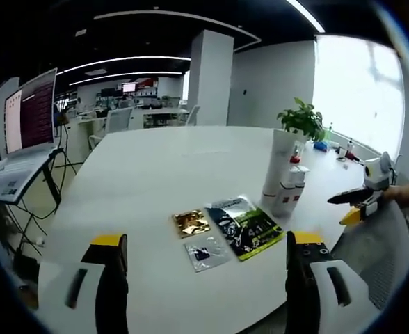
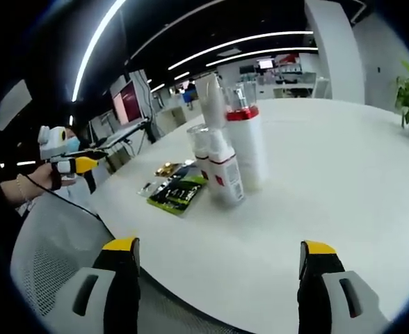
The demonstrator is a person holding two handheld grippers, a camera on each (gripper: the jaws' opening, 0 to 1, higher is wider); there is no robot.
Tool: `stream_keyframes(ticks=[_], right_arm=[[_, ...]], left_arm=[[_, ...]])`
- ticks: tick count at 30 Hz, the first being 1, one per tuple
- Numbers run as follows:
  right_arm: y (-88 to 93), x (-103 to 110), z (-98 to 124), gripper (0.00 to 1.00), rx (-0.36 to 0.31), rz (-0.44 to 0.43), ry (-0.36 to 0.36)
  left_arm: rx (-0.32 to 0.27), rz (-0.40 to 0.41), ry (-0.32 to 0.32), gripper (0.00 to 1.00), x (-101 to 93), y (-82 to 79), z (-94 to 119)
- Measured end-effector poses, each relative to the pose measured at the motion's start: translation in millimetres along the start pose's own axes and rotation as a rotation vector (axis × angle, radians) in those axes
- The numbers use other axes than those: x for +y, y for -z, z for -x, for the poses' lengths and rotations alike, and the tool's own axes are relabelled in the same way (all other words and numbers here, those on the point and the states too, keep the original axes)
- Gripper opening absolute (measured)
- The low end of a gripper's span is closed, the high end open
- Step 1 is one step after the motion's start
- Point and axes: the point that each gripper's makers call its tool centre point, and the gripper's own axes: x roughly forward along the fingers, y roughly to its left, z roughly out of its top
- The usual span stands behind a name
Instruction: Arrange the skincare products in the storage area until every visible bottle or jar stands upright without overlapping.
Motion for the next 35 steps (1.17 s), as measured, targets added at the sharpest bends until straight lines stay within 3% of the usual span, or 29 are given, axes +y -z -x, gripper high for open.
stream_keyframes(ticks=[35], right_arm=[[0.7,-0.4,-0.1,0.99,0.005,0.004,0.001]], left_arm=[[0.008,-0.012,-0.003,0.87,0.8,1.5,0.1]])
